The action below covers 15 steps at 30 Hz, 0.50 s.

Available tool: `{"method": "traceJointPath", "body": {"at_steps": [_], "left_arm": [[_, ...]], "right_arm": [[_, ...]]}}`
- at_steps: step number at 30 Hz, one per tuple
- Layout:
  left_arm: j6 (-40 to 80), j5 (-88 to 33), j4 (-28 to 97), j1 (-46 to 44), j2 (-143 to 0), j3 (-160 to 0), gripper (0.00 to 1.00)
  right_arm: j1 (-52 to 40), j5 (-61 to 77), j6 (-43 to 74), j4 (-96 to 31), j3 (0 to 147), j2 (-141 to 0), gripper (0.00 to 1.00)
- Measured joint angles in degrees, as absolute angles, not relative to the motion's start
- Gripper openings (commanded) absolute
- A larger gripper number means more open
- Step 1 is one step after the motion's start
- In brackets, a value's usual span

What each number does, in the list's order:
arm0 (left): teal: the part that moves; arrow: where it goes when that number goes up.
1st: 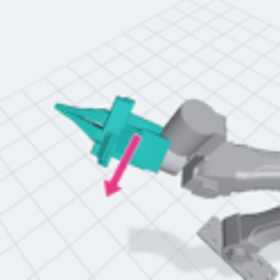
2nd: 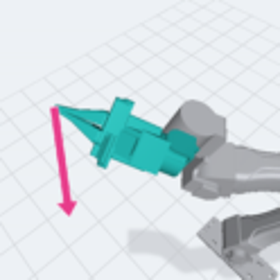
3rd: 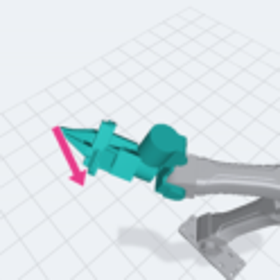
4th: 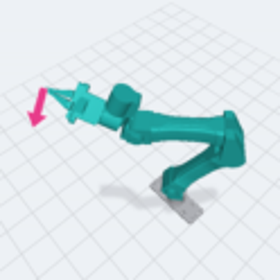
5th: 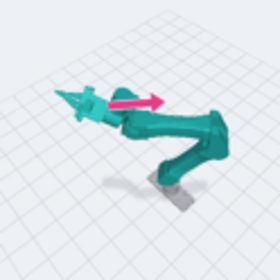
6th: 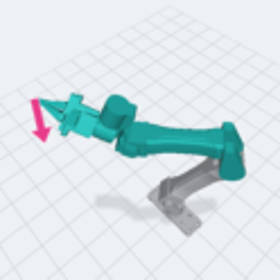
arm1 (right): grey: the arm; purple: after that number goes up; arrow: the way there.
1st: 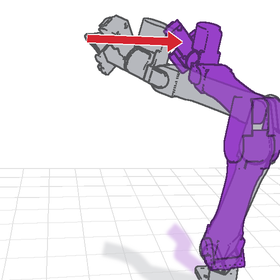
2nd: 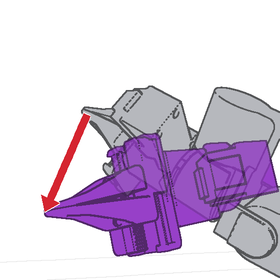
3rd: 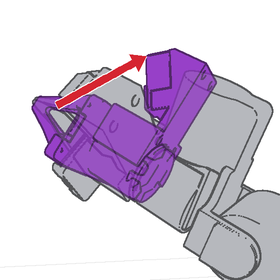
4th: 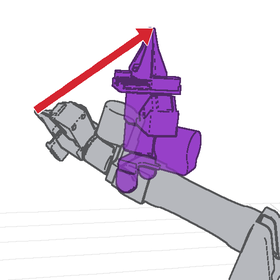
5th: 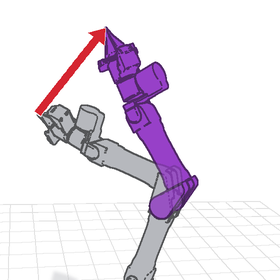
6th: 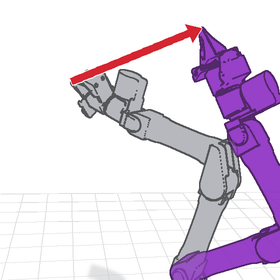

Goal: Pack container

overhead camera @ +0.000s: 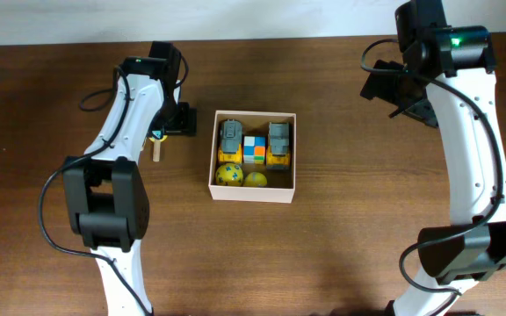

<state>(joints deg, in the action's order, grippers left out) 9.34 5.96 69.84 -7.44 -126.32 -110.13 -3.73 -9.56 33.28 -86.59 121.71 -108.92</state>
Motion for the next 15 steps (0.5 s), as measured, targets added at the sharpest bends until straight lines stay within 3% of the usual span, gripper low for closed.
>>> {"method": "traceJointPath", "body": {"at_steps": [15], "left_arm": [[14.33, 2.90, 65.41, 0.69, -126.32, -103.77, 0.99]], "right_arm": [[-3.73, -9.56, 33.28, -86.59, 121.71, -108.90, 0.99]]}}
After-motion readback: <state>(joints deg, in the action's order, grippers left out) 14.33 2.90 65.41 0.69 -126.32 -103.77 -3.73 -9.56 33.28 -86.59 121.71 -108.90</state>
